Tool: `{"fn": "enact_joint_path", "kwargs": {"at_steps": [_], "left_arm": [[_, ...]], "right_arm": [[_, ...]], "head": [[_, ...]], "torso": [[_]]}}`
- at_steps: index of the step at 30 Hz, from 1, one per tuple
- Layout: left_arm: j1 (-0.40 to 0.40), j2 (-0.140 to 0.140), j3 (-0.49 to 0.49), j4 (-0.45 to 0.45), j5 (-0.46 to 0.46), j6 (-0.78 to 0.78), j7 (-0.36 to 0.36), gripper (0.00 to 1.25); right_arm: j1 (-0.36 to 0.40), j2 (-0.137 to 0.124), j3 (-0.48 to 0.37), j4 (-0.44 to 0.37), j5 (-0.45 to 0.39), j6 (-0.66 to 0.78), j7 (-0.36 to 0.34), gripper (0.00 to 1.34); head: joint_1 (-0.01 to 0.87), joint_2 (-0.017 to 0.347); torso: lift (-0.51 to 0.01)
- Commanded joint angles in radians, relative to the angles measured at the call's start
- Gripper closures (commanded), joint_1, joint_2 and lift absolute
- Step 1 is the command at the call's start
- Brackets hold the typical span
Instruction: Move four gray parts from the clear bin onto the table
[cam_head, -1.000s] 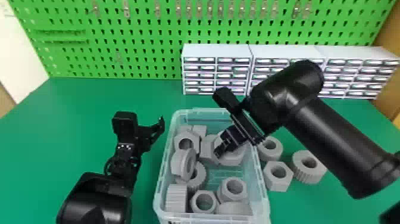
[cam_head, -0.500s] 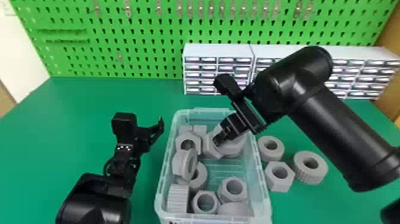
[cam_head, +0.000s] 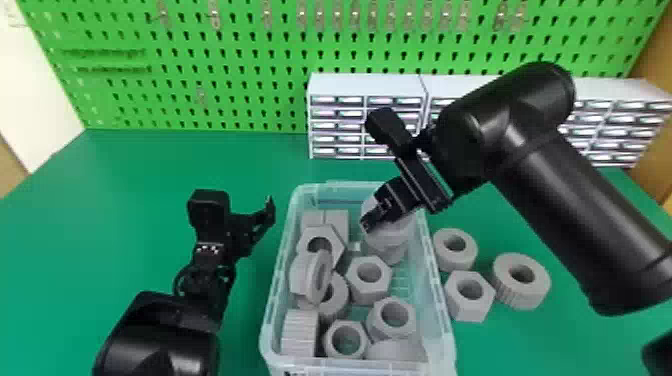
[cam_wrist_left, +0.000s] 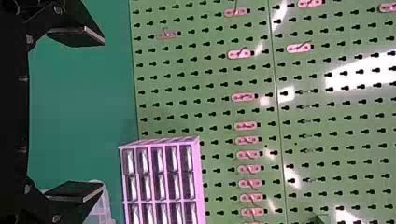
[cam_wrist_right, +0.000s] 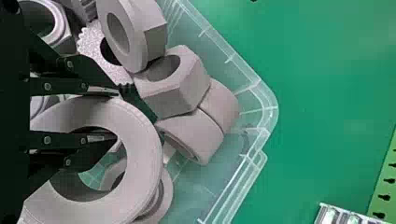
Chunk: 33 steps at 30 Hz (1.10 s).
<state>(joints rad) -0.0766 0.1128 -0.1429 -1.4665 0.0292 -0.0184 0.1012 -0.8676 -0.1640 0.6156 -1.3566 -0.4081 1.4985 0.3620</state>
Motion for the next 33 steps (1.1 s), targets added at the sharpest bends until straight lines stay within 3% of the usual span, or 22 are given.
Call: {"fn": "enact_joint_path", "kwargs": {"at_steps": [1,33], "left_arm": [[0.001,0.001,0.000,0.000,0.001,0.000,0.000,0.18],[0.009,0.002,-0.001,0.000,0.001,0.000,0.002,0.18]], "right_arm": [[0.004,-0.003,-0.020,-0.009,0.009,0.006,0.000,1.04],[0.033,-0.025,-0.162,-0.025,0.110,0.055,0.000,1.04]], "head": [[0.693,0.072],[0.693,0.072]], "torso": [[-0.052],[-0.052]]}}
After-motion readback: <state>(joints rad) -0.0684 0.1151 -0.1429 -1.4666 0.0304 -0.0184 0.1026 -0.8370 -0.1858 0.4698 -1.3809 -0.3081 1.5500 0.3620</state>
